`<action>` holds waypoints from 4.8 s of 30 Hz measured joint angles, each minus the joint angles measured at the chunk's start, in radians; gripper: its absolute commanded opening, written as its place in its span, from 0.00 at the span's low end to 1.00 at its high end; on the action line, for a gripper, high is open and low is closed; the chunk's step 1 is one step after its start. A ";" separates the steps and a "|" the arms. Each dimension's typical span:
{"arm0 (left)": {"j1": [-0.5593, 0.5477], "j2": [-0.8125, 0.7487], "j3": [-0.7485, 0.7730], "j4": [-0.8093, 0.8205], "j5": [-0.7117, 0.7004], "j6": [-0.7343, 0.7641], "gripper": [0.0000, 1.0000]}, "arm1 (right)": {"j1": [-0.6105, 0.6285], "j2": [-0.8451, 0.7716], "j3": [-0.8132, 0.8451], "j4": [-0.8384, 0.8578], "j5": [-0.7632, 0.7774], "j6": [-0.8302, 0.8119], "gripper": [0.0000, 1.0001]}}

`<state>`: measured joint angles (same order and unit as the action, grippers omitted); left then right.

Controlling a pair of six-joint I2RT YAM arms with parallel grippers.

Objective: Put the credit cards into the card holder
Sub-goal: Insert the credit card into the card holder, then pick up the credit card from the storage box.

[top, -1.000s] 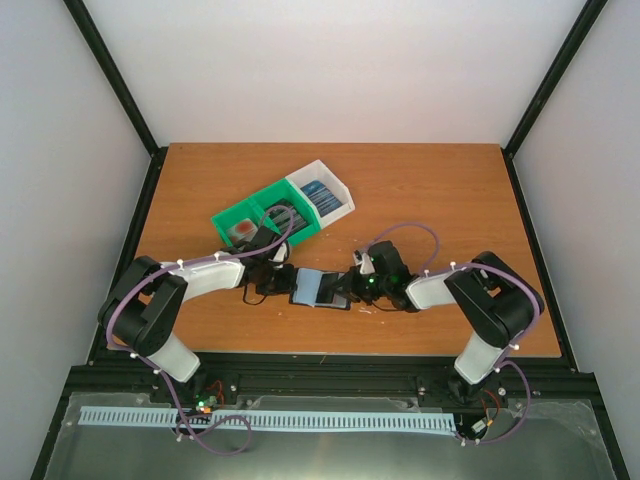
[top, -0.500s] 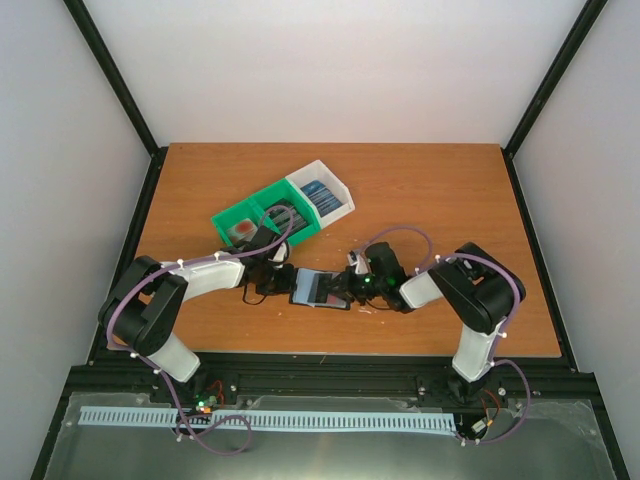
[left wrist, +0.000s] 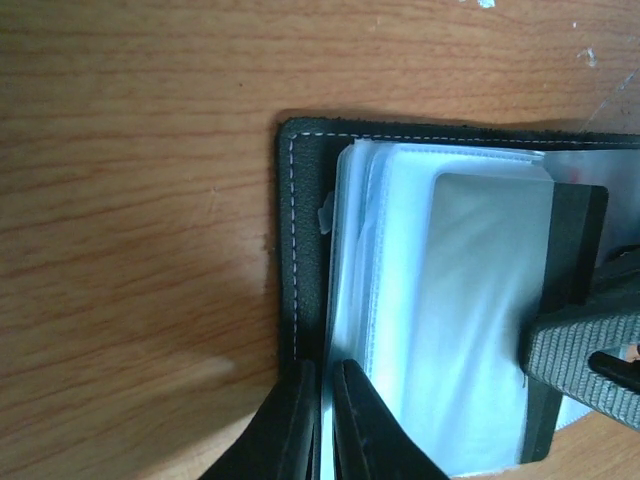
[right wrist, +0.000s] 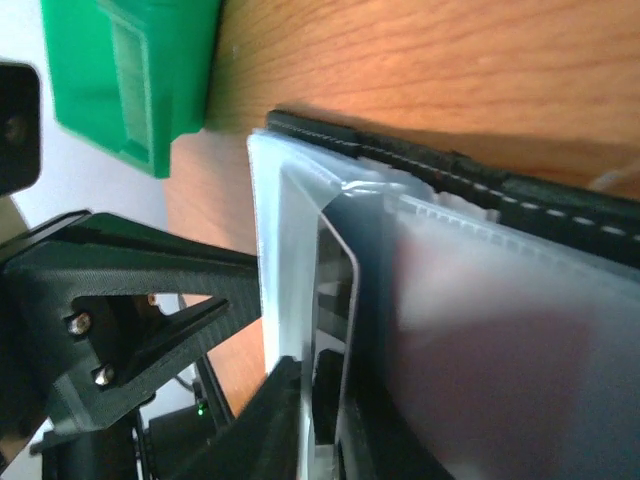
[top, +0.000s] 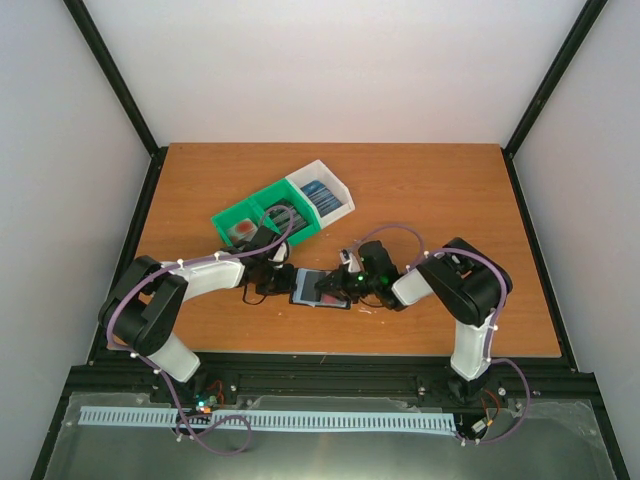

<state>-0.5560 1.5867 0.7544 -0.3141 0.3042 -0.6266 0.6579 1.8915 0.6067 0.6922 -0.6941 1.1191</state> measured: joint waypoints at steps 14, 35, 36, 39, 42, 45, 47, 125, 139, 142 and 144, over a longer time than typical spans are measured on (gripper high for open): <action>0.000 0.000 0.000 0.001 0.002 0.000 0.09 | 0.028 -0.164 0.024 -0.328 0.146 -0.138 0.33; 0.005 -0.001 -0.006 0.011 0.014 0.000 0.10 | 0.048 -0.093 0.099 -0.360 0.142 -0.169 0.17; 0.005 -0.002 -0.007 0.012 0.014 0.000 0.11 | 0.048 -0.093 0.099 -0.357 0.140 -0.169 0.18; 0.005 -0.005 -0.008 0.014 0.014 0.000 0.14 | 0.048 -0.095 0.097 -0.354 0.141 -0.170 0.21; 0.003 -0.012 -0.008 0.012 0.005 0.000 0.15 | 0.050 -0.121 0.097 -0.383 0.161 -0.189 0.24; -0.001 -0.037 -0.008 -0.012 -0.028 -0.001 0.14 | 0.053 -0.174 0.099 -0.452 0.204 -0.230 0.25; -0.001 -0.066 -0.008 -0.028 -0.046 -0.004 0.14 | 0.061 -0.211 0.114 -0.523 0.245 -0.266 0.23; -0.030 0.123 0.048 0.367 0.535 -0.058 0.50 | 0.092 -0.610 0.115 -0.998 0.883 -0.313 0.12; -0.013 0.141 0.426 0.001 0.294 0.205 0.73 | -0.063 -0.721 0.069 -1.047 0.820 -0.375 0.19; -0.001 0.153 0.568 -0.095 0.157 0.310 0.78 | -0.104 -0.721 0.069 -1.047 0.776 -0.402 0.20; 0.007 0.178 0.678 -0.141 0.069 0.374 0.77 | -0.129 -0.719 0.069 -1.048 0.753 -0.417 0.20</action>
<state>-0.5491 1.7645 1.4326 -0.4553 0.3733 -0.2523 0.5289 1.1725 0.6762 -0.3561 0.0593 0.7017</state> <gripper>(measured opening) 0.773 0.194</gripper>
